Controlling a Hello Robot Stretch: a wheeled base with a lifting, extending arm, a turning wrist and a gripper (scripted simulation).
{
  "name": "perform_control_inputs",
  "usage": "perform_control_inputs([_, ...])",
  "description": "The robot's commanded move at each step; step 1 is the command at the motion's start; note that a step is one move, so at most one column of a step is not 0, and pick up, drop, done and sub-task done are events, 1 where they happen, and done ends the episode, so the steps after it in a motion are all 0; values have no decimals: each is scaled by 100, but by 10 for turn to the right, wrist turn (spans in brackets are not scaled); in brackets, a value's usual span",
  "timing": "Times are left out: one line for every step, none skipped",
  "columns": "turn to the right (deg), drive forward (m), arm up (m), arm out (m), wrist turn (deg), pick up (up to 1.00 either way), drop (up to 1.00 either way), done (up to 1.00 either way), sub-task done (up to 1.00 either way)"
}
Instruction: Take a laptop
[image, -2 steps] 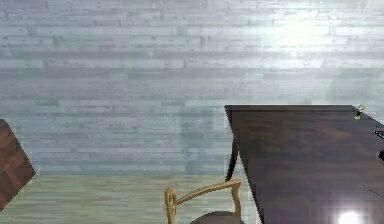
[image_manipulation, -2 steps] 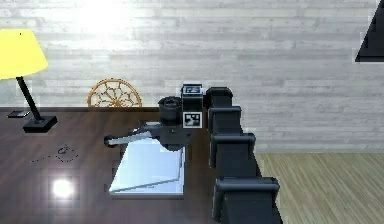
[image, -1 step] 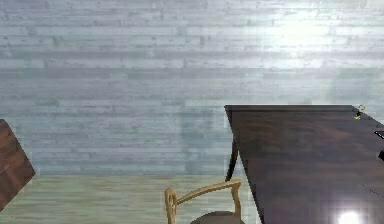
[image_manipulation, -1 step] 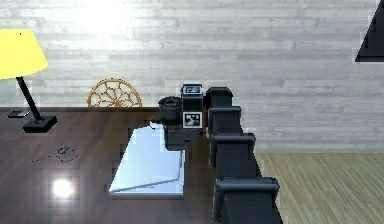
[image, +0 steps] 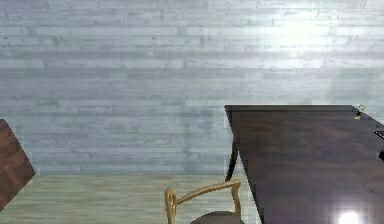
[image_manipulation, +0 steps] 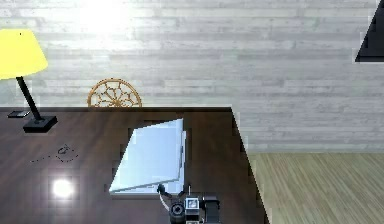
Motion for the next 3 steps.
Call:
perform_control_inputs([0, 0, 0, 0, 0, 100, 0, 0, 0])
perform_control_inputs([0, 0, 10, 0, 0, 0, 0, 0, 0])
perform_control_inputs([0, 0, 0, 0, 0, 0, 0, 100, 0])
